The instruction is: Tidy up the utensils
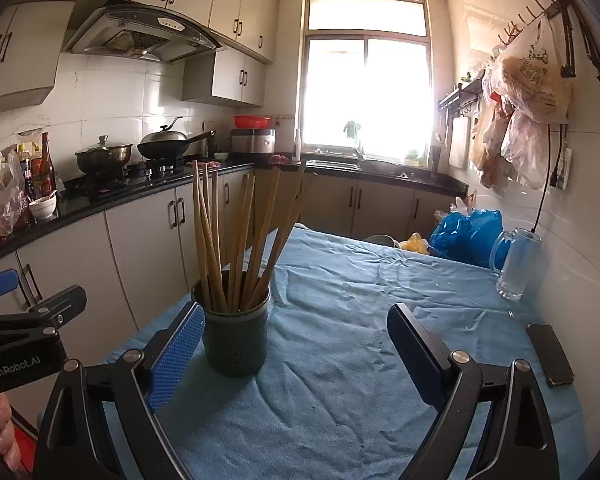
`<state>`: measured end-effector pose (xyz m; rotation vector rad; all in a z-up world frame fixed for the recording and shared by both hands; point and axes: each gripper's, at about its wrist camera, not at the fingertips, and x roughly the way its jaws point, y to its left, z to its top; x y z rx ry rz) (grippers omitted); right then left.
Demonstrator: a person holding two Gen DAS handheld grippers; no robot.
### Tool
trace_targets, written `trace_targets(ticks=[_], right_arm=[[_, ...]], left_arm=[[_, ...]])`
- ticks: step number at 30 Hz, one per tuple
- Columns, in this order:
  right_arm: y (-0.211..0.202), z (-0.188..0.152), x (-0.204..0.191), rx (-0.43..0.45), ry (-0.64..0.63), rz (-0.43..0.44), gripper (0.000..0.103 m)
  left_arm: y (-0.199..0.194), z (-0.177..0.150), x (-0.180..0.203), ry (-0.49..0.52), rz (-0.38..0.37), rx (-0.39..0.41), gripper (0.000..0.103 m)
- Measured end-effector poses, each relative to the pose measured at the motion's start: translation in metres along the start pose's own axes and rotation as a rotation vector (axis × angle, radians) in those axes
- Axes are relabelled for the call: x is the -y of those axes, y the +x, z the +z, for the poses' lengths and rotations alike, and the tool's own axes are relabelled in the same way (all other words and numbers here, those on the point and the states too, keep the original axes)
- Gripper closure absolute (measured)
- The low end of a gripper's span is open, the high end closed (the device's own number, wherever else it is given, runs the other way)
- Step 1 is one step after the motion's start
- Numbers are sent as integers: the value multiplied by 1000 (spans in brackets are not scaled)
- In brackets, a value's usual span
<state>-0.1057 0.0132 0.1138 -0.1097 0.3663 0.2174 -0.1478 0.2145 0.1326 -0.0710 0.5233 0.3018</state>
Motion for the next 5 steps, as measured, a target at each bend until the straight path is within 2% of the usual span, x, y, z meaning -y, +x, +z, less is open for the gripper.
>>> trace_targets(ticks=[5], right_arm=[[4,-2,2,-14,15,8,8]], left_arm=[[2,2,-1,6,5,-8,0]])
